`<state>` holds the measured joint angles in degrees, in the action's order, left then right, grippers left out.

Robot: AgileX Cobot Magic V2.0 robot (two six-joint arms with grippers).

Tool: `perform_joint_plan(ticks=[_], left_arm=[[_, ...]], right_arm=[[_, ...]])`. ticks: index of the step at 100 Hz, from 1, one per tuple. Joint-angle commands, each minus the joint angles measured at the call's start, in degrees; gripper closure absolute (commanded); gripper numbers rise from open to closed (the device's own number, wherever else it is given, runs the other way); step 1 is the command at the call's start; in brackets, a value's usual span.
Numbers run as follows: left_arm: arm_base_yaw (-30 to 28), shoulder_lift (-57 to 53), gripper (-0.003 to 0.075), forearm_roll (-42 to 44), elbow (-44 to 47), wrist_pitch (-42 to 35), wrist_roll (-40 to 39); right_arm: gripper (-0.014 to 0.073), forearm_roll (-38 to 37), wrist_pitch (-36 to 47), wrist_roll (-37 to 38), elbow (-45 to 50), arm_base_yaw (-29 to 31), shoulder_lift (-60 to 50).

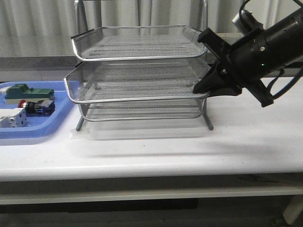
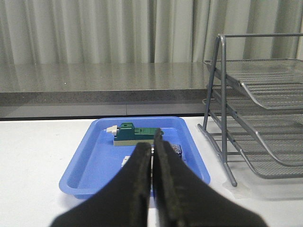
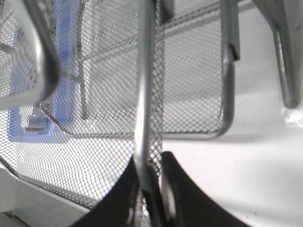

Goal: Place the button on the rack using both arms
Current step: 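Pull the middle wire tray out toward the robot with the right gripper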

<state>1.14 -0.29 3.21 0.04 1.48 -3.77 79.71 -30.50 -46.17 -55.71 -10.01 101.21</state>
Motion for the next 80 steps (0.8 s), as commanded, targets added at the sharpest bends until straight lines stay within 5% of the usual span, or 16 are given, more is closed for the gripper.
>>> perform_joint_plan(ticks=[1,35,80], left_arm=[[0.5,-2.0,0.0716,-0.1,2.7,-5.1,-0.5],[0.5,-2.0,0.0716,-0.1,2.7,-5.1,-0.5],[0.5,-2.0,0.0716,-0.1,2.7,-5.1,-0.5]], right_arm=[[0.0573,-1.8,-2.7,-2.0,2.2,-0.3,-4.7],[0.0573,-1.9,-1.5,-3.7,12.4,-0.3,-12.6],[0.0566,-1.9,-2.2,-3.9,14.0,-0.3,-15.3]])
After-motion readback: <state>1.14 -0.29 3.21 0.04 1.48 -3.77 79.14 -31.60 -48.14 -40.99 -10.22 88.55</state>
